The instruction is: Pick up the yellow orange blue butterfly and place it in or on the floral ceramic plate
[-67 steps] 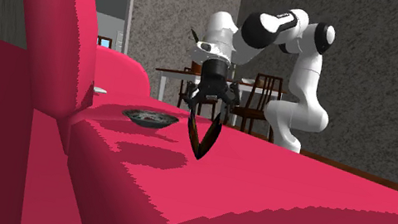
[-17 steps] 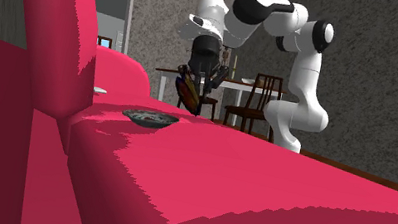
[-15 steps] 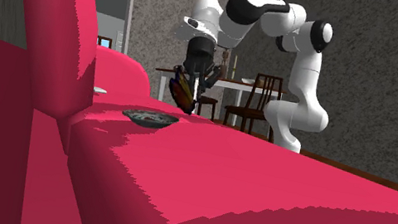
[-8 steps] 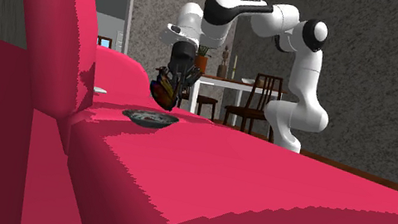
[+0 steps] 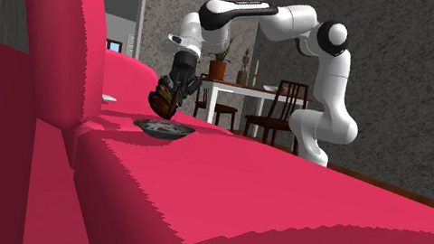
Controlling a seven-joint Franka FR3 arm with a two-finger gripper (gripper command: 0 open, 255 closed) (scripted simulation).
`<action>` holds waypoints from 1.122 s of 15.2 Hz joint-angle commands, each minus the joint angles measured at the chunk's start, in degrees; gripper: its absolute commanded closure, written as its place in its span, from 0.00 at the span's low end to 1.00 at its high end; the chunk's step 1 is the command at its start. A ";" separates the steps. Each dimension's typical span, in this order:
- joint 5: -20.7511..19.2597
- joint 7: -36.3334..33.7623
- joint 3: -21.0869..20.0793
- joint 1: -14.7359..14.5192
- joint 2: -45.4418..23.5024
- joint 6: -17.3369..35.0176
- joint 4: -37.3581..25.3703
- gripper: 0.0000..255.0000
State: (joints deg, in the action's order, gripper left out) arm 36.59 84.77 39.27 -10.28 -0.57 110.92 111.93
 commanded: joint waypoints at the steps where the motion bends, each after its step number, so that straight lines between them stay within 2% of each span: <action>1: 1.37 2.43 1.34 1.44 -2.63 -2.41 -2.62 1.00; 9: 4.38 6.74 1.03 1.69 -5.09 1.66 1.21 1.00; 17: 4.38 6.74 1.03 1.69 -5.09 1.66 1.21 1.00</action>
State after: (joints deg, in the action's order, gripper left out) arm 40.97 91.51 40.31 -8.59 -5.66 112.58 113.13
